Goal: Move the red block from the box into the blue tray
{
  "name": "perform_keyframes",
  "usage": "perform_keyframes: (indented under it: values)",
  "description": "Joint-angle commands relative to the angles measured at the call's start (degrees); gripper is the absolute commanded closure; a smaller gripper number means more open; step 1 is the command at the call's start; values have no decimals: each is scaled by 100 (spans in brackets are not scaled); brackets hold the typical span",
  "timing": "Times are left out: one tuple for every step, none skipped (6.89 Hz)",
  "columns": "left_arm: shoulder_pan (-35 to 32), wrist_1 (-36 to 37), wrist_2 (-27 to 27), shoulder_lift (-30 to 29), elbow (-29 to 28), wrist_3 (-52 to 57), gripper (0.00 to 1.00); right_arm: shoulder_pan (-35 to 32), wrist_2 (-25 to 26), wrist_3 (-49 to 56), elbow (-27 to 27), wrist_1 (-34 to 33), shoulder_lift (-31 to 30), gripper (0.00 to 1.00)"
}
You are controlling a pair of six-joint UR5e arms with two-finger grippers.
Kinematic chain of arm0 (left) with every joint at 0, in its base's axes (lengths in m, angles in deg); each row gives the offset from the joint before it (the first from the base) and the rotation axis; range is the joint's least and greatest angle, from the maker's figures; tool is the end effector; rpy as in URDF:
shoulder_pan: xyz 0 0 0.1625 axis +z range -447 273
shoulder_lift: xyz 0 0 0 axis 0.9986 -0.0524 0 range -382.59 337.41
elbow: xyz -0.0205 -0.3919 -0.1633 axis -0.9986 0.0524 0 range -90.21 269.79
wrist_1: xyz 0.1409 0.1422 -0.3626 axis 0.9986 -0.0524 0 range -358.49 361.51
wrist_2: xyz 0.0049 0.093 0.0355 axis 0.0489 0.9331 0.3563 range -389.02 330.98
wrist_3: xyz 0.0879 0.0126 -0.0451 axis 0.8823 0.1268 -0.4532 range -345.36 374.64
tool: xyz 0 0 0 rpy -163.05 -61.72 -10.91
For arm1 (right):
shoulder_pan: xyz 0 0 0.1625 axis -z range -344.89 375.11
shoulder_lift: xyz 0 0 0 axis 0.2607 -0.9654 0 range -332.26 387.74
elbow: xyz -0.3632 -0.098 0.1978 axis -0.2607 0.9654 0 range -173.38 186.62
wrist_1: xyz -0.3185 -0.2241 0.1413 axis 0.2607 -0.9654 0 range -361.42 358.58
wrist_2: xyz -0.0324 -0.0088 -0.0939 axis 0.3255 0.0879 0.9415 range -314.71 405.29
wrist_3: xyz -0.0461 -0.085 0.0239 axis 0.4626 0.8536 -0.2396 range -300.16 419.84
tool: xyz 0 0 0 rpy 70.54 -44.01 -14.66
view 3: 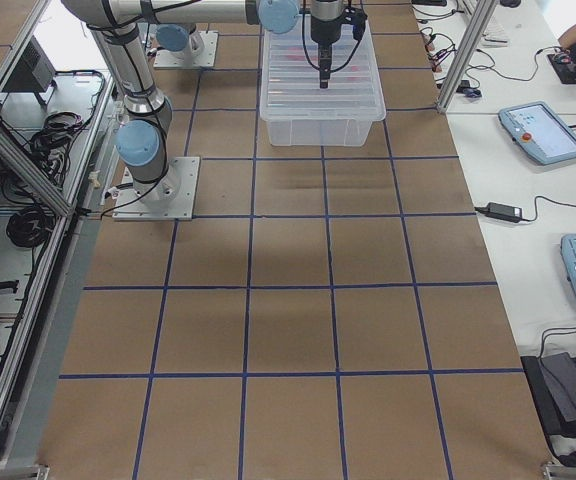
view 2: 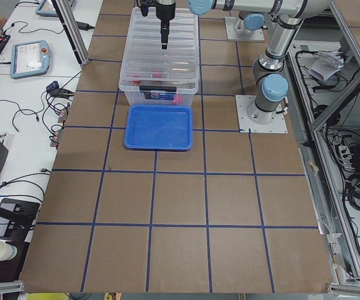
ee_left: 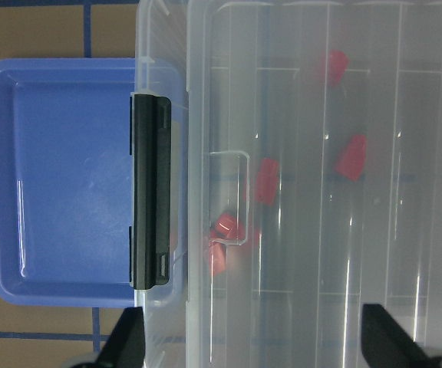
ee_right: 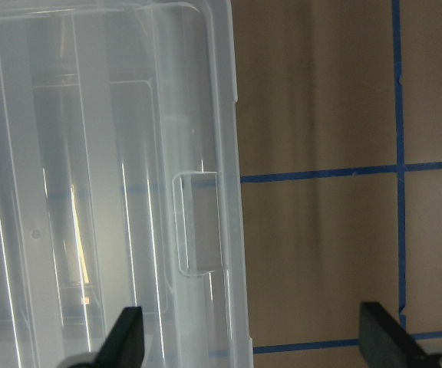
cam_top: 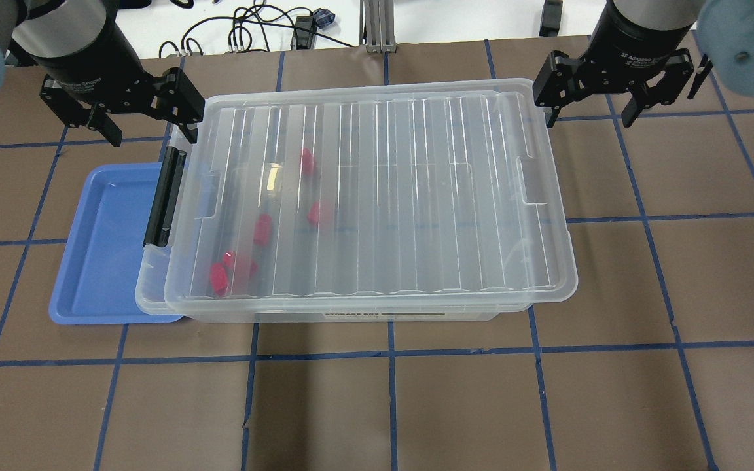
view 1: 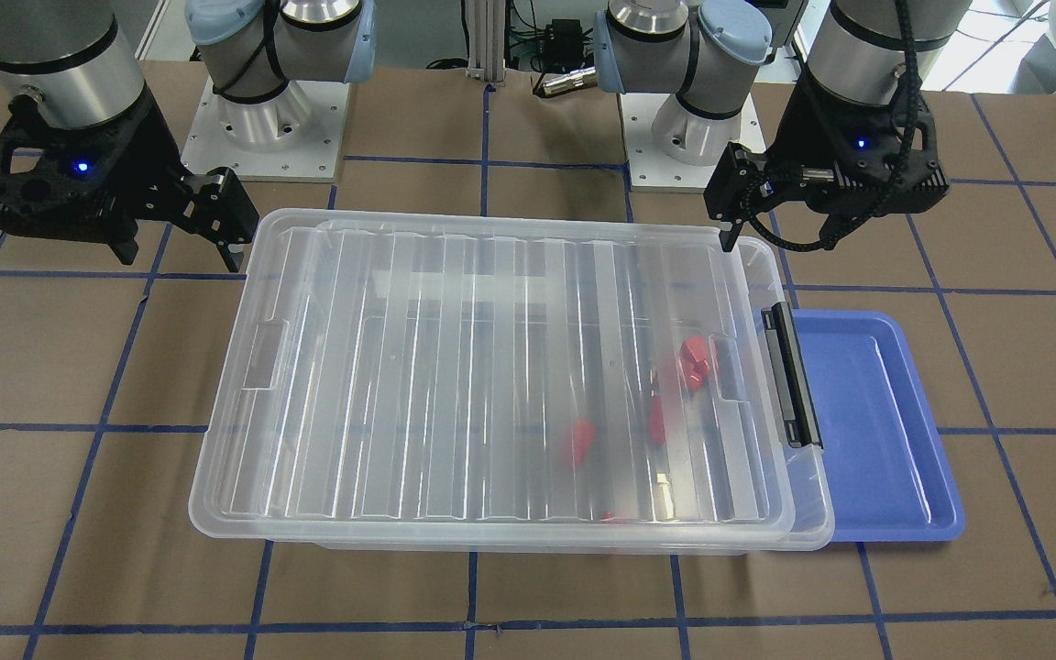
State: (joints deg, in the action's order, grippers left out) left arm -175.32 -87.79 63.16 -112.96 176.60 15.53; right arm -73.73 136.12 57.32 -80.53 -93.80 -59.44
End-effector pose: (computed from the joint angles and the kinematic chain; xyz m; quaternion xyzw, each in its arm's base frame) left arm -0.1149 -0.5036 0.5137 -0.0075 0.9993 -0.0303 0.0197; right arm 0.1214 -0.5196 0.4918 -0.0322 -0.9992 0.0212 0.0070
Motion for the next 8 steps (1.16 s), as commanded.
perform_keyframes:
  values:
    - [0, 1, -7, 2, 3, -1, 0, 7, -30, 23, -127, 184, 443, 0]
    - [0, 1, -7, 2, 3, -1, 0, -11, -39, 15, -197, -67, 647, 0]
    - [0, 1, -7, -7, 3, 17, 0, -11, -13, 41, -424, -470, 858, 0]
    - [0, 1, -7, -7, 3, 17, 0, -11, 48, 93, -679, -996, 895, 0]
    - [0, 1, -7, -15, 3, 26, 0, -2, 57, 111, -933, -1376, 913, 0]
    - [0, 1, -7, -15, 3, 26, 0, 7, 84, 120, -1084, -1771, 913, 0]
    - [-9, 1, 2, -7, 3, 35, 0, 24, 214, 120, -1103, -1818, 913, 0]
    - [-9, -8, 2, 2, 12, 35, 0, 33, 381, 146, -1103, -1819, 913, 0]
